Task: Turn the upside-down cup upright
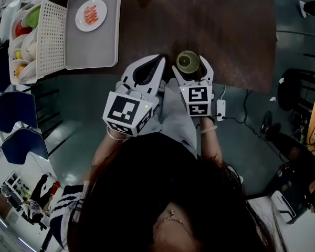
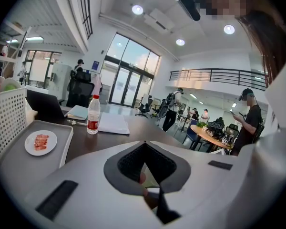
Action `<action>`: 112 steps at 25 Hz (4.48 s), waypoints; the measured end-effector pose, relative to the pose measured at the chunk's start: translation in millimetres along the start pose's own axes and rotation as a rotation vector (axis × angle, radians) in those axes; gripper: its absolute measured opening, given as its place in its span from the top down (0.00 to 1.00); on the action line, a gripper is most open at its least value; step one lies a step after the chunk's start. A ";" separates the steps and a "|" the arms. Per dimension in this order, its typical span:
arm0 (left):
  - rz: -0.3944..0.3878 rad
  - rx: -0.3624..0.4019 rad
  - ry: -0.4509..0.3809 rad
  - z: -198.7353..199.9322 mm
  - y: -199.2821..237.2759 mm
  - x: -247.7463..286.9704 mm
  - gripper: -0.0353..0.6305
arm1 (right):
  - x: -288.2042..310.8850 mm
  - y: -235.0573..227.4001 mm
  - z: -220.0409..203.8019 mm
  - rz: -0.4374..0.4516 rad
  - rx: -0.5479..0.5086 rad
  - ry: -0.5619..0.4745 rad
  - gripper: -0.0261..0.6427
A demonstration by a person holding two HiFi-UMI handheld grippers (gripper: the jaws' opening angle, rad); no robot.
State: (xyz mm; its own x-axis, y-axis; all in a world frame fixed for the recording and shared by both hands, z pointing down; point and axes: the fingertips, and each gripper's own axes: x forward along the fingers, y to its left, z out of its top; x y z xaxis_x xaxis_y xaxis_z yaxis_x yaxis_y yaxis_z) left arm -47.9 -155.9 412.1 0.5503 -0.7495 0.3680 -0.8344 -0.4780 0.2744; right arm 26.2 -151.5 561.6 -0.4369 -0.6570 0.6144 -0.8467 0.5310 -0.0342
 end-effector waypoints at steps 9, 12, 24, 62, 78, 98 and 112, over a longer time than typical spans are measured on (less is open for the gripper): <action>0.004 -0.003 -0.020 7.9 -2.1 -2.2 0.95 | -6.0 -4.2 3.2 0.005 0.012 -0.002 0.40; 0.009 0.003 -0.036 13.3 -2.2 -4.5 0.95 | -12.1 -6.8 10.9 0.005 0.024 -0.020 0.40; 0.001 0.024 -0.099 33.4 -11.5 -20.6 0.95 | -50.0 -11.8 61.5 -0.016 -0.008 -0.113 0.40; -0.004 0.028 -0.214 65.0 -16.3 -48.4 0.95 | -146.6 -13.0 153.1 0.252 0.514 -0.523 0.40; -0.076 -0.018 -0.265 73.2 -18.0 -52.4 0.95 | -151.0 -22.9 153.8 0.692 1.101 -0.655 0.40; -0.199 -0.043 -0.313 83.1 -26.7 -55.9 0.92 | -147.3 -29.5 150.5 0.980 1.398 -0.684 0.40; -0.428 0.006 -0.206 71.7 -62.2 -50.8 0.55 | -147.4 -27.2 157.0 1.048 1.382 -0.678 0.40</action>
State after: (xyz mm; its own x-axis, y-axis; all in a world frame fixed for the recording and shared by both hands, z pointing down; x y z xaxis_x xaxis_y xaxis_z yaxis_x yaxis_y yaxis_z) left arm -26.2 -120.9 312.6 0.8277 -0.5599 0.0387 -0.5347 -0.7657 0.3575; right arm 65.9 -153.2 348.3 -0.6154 -0.6499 -0.4460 0.3500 0.2817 -0.8934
